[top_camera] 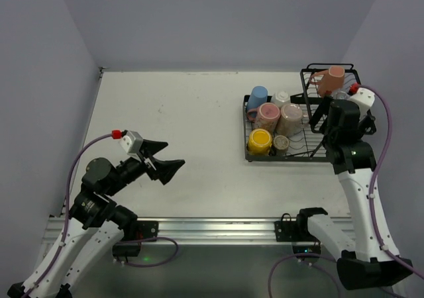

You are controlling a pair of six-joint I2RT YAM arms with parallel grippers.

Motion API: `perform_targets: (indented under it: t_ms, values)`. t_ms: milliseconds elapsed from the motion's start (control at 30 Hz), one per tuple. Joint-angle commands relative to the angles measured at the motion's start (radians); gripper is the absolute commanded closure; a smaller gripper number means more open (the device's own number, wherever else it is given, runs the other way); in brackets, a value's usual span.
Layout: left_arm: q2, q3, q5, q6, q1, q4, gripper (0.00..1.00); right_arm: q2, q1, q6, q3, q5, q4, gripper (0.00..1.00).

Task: Unload the cups from the dish rack

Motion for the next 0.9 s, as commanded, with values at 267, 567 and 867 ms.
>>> perform_targets:
  t_ms: [267,567,867]
  values:
    - [0.003,0.039,-0.051,0.026,-0.052,-0.038,0.00,0.211,-0.135,-0.081,0.170,-0.076,0.115,0.01]
    - [0.023,0.039,-0.051,0.029,-0.057,-0.040,0.00,0.382,-0.172,-0.116,0.254,-0.099,0.169,0.07]
    - [0.037,0.039,-0.053,0.030,-0.063,-0.037,0.00,0.379,-0.192,-0.089,0.231,-0.062,0.212,0.53]
